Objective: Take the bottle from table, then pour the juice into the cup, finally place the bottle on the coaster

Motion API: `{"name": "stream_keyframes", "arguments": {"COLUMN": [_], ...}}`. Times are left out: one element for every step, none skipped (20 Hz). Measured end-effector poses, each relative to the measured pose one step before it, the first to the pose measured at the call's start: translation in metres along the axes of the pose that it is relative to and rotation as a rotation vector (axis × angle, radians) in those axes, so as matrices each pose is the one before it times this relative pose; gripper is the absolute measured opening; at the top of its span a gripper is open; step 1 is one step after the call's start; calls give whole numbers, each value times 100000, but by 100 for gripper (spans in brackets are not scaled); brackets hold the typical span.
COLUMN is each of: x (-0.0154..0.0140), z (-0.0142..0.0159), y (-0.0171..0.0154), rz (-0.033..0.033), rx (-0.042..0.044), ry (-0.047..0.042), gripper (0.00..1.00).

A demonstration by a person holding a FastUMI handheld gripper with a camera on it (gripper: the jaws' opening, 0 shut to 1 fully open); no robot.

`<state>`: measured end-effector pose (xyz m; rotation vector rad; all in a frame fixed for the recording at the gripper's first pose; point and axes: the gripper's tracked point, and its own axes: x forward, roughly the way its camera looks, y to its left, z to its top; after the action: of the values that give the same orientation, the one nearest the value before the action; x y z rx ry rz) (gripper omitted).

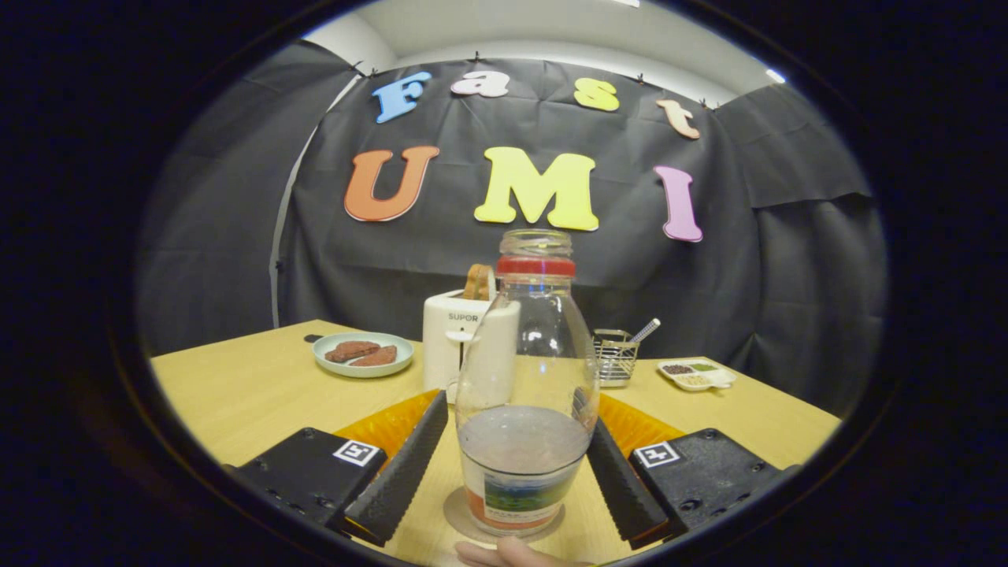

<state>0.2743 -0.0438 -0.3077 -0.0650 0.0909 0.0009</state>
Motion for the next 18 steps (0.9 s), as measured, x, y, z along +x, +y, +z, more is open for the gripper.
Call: {"name": "stream_keyframes", "arguments": {"x": [-146, -151, -224, -225, -26, -182, -316, -206, -175, -228, -234, -170, -228, -361, -171, -248, -231, -170], "z": [23, 167, 337, 399, 340, 428, 352, 576, 475, 565, 472, 389, 414, 497, 446, 425, 322, 371], "y": [77, 111, 113, 196, 287, 75, 32, -53, -224, -80, -75, -203, -234, -253, -211, -147, 5, -22], "rz": [1002, 877, 718, 976, 920, 380, 119, -282, -894, -458, -581, -608, -687, -592, -366, -206, 107, -183], "rx": [1146, 543, 251, 161, -679, -376, 56, 998, 1079, 690, 19, -206, -374, -212, 101, 294, 218, -28], "ry": [122, 335, -190, -217, -200, -98, -578, -887, -812, -890, -549, -350, -341, -729, -516, -615, -285, -83], "gripper": [100, 100, 100, 100, 100, 100, 100, 100, 100, 100, 100, 100, 100, 100, 100, 100, 100, 100]}}
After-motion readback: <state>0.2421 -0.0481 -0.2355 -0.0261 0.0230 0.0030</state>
